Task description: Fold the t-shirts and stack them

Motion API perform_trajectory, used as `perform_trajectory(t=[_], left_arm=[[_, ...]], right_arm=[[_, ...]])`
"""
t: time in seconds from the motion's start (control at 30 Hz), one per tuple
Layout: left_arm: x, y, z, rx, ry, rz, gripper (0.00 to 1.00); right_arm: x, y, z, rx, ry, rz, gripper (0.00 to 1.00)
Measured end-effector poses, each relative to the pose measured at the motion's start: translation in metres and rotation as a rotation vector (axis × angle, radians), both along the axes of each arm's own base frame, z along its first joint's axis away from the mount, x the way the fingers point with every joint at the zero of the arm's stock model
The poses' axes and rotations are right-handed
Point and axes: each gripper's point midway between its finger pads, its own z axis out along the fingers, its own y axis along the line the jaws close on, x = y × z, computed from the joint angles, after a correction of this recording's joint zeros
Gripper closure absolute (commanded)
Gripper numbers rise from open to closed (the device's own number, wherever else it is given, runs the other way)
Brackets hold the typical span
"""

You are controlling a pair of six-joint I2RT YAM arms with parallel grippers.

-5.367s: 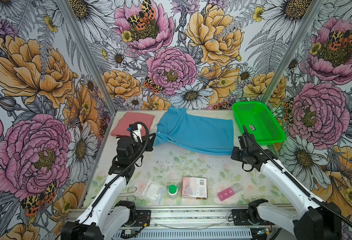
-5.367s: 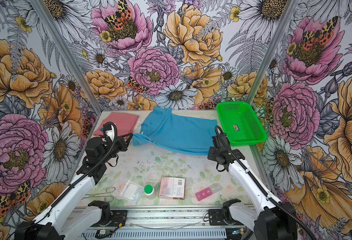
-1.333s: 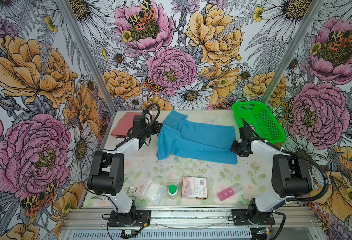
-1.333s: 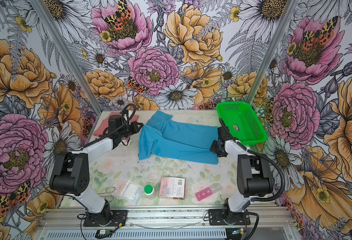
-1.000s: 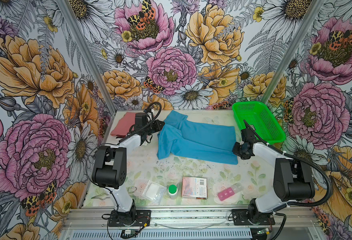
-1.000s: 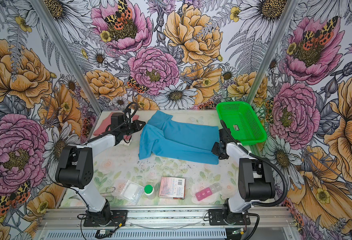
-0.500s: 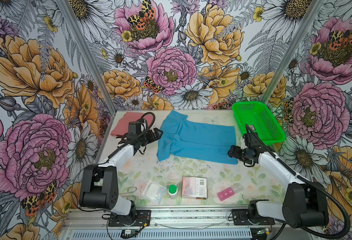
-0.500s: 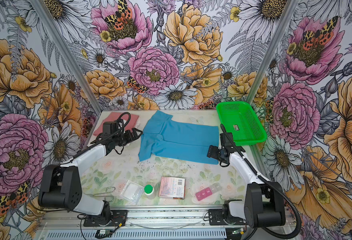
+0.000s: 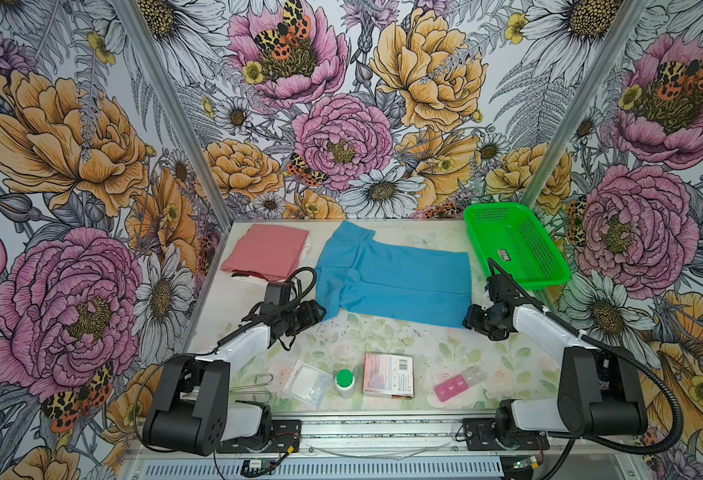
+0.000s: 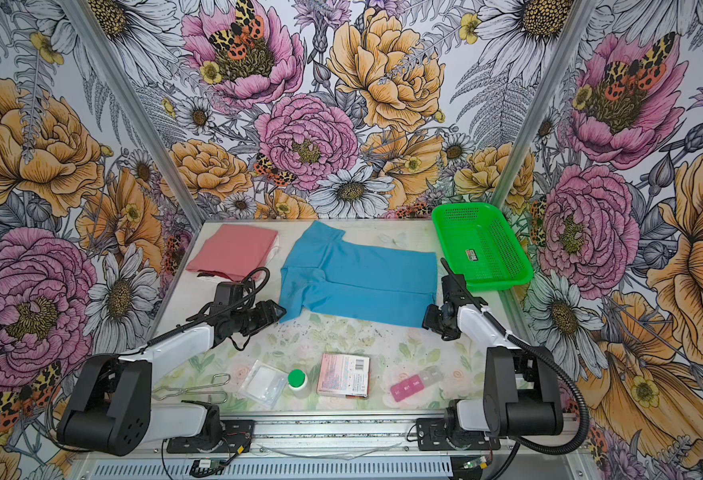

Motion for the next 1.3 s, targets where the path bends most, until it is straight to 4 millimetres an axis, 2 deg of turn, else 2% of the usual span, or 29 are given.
perform_trajectory(t=[0.17, 0.3, 0.33, 0.37, 0.4, 0.47, 0.57, 0.67, 0.87, 1.0, 1.13, 1.2, 1.23, 1.27, 1.3], left_arm=[[0.002, -0.003, -0.026, 0.003, 0.063, 0.005, 0.56], [0.007, -0.007, -0.029, 0.001, 0.054, -0.003, 0.67], [0.007, -0.007, -0.03, 0.001, 0.055, -0.003, 0.75], [0.007, -0.007, -0.031, 0.003, 0.055, -0.006, 0.82], [0.007, -0.007, -0.032, 0.004, 0.059, -0.005, 0.91], [0.008, -0.006, -0.032, 0.015, 0.062, -0.013, 1.0], [0.012, -0.003, -0.028, 0.049, 0.058, -0.013, 1.0], [0.021, 0.001, -0.013, 0.096, 0.025, -0.021, 1.0], [0.042, 0.01, 0.035, 0.177, -0.098, -0.022, 1.0], [0.038, 0.016, 0.063, 0.261, -0.17, -0.016, 1.0], [0.028, 0.015, 0.081, 0.325, -0.223, -0.023, 1.0], [0.024, 0.017, 0.084, 0.35, -0.234, -0.02, 0.62], [0.022, 0.02, 0.084, 0.36, -0.233, -0.015, 0.44], [0.02, 0.023, 0.083, 0.371, -0.231, -0.006, 0.26], [0.017, 0.026, 0.082, 0.381, -0.229, 0.001, 0.13]], right_arm=[[0.002, -0.001, -0.005, 0.024, 0.002, -0.01, 0.56], [0.007, 0.0, -0.007, 0.04, -0.008, -0.01, 0.63], [0.008, 0.001, -0.009, 0.046, -0.006, -0.007, 0.7], [0.008, 0.002, -0.011, 0.052, 0.0, -0.007, 0.83], [0.008, 0.003, -0.014, 0.057, 0.01, -0.006, 1.0], [0.007, 0.004, -0.019, 0.063, 0.028, -0.013, 1.0], [0.007, 0.002, -0.019, 0.055, 0.024, -0.014, 1.0], [0.008, -0.003, -0.013, 0.023, 0.004, -0.028, 1.0], [0.01, -0.023, 0.015, -0.052, -0.083, -0.086, 1.0], [0.007, -0.032, 0.032, -0.084, -0.124, -0.115, 1.0], [0.003, -0.039, 0.039, -0.1, -0.14, -0.136, 1.0], [0.002, -0.041, 0.039, -0.101, -0.135, -0.144, 1.0], [0.001, -0.041, 0.039, -0.1, -0.132, -0.145, 0.92], [0.001, -0.041, 0.038, -0.099, -0.13, -0.144, 0.79], [0.0, -0.04, 0.038, -0.098, -0.129, -0.136, 0.64]])
